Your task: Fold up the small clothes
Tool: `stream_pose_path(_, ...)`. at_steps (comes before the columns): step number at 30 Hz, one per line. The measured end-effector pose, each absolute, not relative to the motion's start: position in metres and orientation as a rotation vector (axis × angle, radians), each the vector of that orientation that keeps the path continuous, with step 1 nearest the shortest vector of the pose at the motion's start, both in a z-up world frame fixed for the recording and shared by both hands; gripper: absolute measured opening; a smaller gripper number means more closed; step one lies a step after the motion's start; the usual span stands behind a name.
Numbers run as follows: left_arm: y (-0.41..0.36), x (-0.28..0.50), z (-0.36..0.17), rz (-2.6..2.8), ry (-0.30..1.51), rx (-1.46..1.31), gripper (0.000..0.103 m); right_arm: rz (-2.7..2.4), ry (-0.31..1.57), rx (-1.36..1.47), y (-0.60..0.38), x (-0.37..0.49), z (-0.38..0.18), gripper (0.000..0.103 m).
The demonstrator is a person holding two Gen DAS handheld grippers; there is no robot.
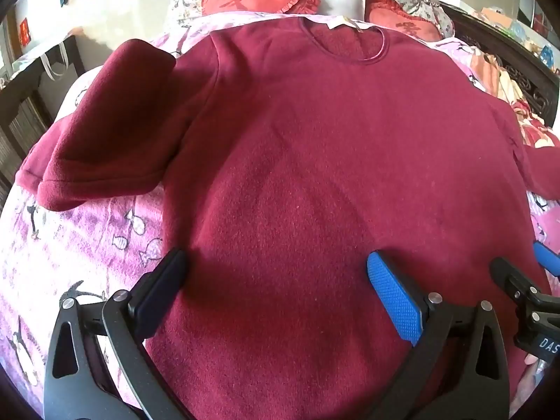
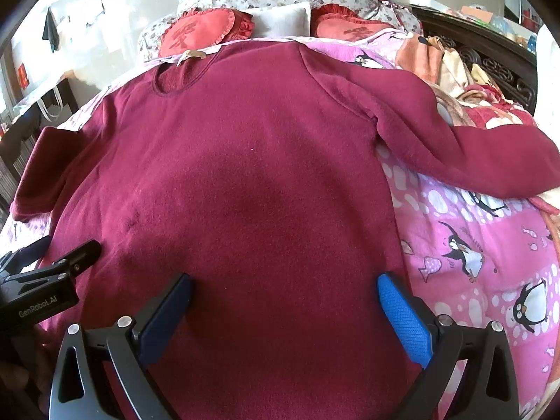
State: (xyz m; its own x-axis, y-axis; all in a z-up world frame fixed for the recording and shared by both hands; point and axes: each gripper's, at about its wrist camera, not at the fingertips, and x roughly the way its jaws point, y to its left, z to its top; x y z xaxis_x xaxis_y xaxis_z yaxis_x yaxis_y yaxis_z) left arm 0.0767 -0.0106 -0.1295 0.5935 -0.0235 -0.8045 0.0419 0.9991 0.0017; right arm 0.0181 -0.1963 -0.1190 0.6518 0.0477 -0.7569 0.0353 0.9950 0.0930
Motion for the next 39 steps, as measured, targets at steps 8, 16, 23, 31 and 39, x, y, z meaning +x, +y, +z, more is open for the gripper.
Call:
stream_pose_path(8, -0.009, 0.077, -0.129, -0.046, 0.935, 0.019, 0.103, 0.010, 0.844, 0.135, -0.198, 0.021, -0.118, 0.103)
stream_pose_path(16, -0.004, 0.073, -0.127, -0.064, 0.929, 0.003, 0.103, -0.003, 0.878, 0.119, -0.198, 0.025, -0.121, 0.103)
stream_pose_path(23, -0.010, 0.074, -0.128, -0.049, 0.932, 0.033, 0.103, 0.000, 0.881, 0.138, -0.201, 0.027, -0.122, 0.103)
stream_pose_path(31, -0.004, 0.072, -0.126, -0.065, 0.923, -0.006, 0.103, -0.004, 0.871, 0.133, -0.199, 0.026, -0.121, 0.103)
stream_pose_path(39, -0.007, 0.076, -0.127, -0.061, 0.940, 0.001, 0.103, -0.006, 0.866, 0.129, -0.201, 0.029, -0.120, 0.103)
